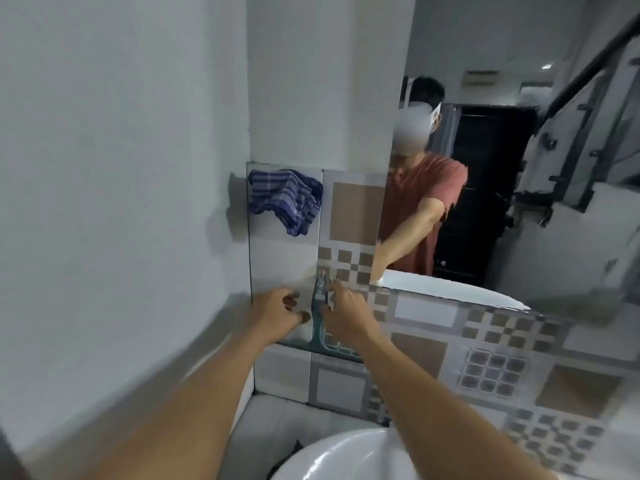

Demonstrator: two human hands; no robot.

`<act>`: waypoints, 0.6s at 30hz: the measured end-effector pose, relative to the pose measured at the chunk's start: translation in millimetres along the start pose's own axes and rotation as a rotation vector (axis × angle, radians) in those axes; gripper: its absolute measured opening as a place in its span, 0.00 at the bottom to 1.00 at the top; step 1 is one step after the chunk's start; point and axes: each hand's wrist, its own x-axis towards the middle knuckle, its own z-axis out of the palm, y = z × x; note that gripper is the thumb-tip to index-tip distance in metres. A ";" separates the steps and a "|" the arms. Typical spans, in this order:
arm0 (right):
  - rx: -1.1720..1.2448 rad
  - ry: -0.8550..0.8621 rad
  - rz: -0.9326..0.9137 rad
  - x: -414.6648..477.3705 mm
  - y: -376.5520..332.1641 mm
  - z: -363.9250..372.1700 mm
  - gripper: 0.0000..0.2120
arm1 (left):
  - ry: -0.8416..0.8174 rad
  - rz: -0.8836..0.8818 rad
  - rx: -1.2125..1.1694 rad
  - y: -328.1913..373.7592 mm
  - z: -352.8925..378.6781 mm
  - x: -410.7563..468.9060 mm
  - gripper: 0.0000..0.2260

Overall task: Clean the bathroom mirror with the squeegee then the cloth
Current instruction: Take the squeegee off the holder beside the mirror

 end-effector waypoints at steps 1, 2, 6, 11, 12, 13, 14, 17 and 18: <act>0.037 0.036 0.022 3.7 1.6 3.7 0.11 | 0.004 -0.001 -0.051 -0.9 4.4 3.9 0.23; 0.069 0.082 0.032 6.9 3.3 5.9 0.11 | 0.014 -0.002 -0.105 -0.2 7.5 7.6 0.22; 0.133 0.185 0.034 8.2 6.4 15.8 0.10 | 0.082 0.011 -0.209 1.3 21.8 12.4 0.14; 0.251 0.239 0.082 14.4 11.0 27.0 0.10 | 0.127 0.009 -0.269 -2.6 36.9 14.5 0.15; 0.280 0.257 0.094 14.8 11.2 29.4 0.10 | 0.133 0.006 -0.284 -4.4 39.5 15.4 0.15; 0.291 0.274 0.108 14.9 11.6 32.0 0.09 | 0.138 0.006 -0.302 -5.8 41.5 16.5 0.15; 0.295 0.291 0.108 14.7 12.3 34.3 0.09 | 0.152 0.006 -0.313 -7.4 43.4 17.5 0.15; 0.293 0.309 0.092 14.0 14.1 38.6 0.09 | 0.197 0.007 -0.340 -10.5 48.2 19.3 0.15; 0.297 0.308 0.084 13.5 14.8 39.7 0.10 | 0.200 0.009 -0.350 -10.3 49.3 18.7 0.15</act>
